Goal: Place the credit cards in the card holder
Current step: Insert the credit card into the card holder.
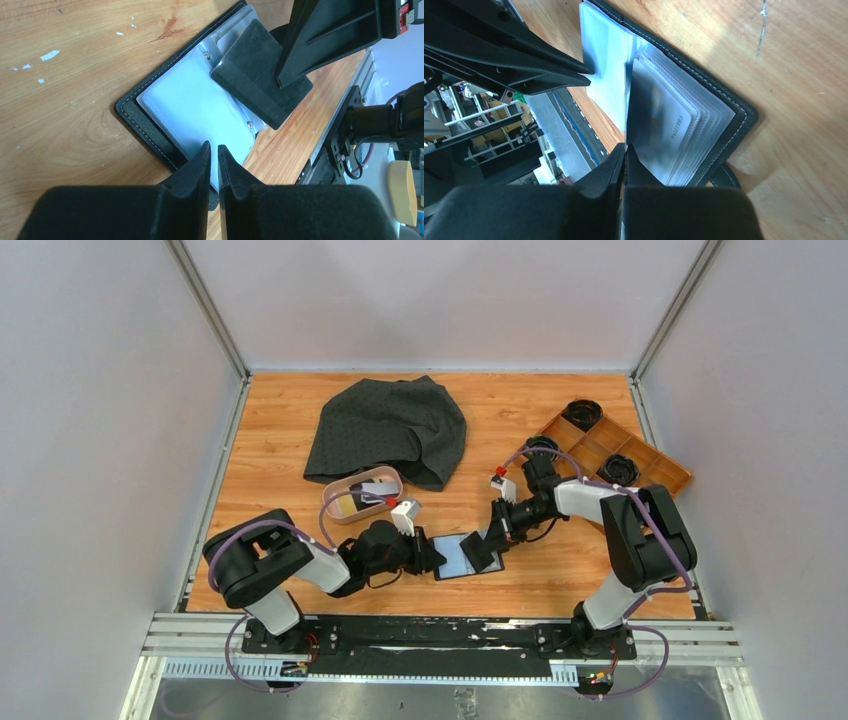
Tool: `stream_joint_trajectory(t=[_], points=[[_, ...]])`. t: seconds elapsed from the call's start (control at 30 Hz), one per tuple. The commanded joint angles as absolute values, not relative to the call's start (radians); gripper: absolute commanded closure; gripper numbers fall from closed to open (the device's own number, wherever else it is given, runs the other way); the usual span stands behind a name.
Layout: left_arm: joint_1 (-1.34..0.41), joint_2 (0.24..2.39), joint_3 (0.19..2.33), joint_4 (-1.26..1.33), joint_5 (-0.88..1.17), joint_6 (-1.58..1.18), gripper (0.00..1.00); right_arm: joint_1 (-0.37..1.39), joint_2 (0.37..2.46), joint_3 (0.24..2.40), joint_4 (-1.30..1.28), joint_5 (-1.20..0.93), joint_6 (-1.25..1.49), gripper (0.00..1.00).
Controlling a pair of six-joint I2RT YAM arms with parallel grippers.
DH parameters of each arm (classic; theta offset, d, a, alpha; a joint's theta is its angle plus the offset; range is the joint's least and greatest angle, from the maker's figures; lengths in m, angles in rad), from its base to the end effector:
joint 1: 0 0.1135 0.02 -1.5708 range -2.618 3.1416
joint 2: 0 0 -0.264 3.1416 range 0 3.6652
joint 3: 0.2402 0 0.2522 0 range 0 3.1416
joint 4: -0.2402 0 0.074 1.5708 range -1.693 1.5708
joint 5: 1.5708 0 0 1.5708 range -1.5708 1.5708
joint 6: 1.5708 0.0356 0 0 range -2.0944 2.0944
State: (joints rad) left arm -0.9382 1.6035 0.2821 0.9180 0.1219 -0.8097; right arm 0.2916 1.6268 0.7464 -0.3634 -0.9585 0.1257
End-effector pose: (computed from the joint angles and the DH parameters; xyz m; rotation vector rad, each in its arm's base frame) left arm 0.1430 -0.2024 0.1119 0.2293 2.1853 -1.1980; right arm 0.2477 0.1048 0.1370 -0.4495 2.6429 1.4492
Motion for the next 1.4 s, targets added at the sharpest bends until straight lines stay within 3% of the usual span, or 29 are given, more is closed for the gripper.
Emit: stream_joint_trajectory(t=[0.0,1.37], points=[[-0.940,1.624,0.267,0.916,0.087,-0.811,0.87,0.273,1.649,0.737,-0.368,-0.925,0.171,1.00],[-0.952,1.640,0.229,0.917,0.082,-0.834,0.89,0.325,1.770,0.792,-0.285,-1.050,0.119,1.00]])
